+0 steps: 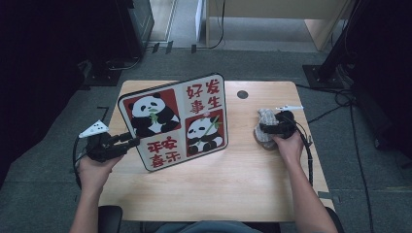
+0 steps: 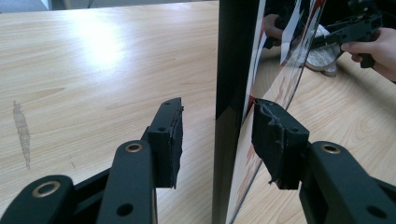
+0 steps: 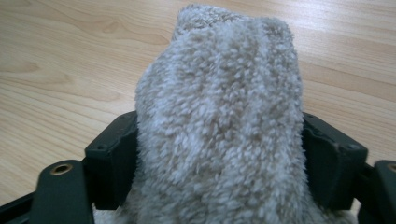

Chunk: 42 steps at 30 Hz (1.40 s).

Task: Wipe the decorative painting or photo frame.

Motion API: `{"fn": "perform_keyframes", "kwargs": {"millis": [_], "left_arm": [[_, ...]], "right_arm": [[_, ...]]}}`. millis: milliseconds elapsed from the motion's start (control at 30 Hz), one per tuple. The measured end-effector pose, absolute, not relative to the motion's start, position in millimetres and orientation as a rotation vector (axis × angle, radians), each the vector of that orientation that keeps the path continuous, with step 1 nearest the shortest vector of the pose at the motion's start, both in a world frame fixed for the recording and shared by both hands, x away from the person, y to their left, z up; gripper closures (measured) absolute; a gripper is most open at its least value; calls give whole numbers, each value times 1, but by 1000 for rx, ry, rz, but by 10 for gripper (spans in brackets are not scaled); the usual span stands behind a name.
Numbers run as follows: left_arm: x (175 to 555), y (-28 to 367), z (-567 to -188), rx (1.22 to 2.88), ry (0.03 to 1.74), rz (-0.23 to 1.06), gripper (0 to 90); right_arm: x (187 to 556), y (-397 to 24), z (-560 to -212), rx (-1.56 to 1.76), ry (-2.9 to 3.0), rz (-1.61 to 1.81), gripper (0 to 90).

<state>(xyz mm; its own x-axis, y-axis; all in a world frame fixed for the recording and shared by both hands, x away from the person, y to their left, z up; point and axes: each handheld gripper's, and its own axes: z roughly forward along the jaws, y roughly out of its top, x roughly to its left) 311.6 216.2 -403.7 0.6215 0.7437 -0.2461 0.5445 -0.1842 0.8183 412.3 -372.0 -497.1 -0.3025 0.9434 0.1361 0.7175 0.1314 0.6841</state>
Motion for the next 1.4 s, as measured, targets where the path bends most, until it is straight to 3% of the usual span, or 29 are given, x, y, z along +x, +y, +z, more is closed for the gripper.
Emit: {"fn": "perform_keyframes", "kwargs": {"millis": [1000, 1400], "left_arm": [[320, 217, -409, 1848, 1061, 249, 512], [321, 215, -410, 1864, 1056, 257, 497]], "right_arm": [[395, -376, -472, 1586, 2069, 989, 97], [375, -374, -465, 1541, 2060, 971, 123]]}}
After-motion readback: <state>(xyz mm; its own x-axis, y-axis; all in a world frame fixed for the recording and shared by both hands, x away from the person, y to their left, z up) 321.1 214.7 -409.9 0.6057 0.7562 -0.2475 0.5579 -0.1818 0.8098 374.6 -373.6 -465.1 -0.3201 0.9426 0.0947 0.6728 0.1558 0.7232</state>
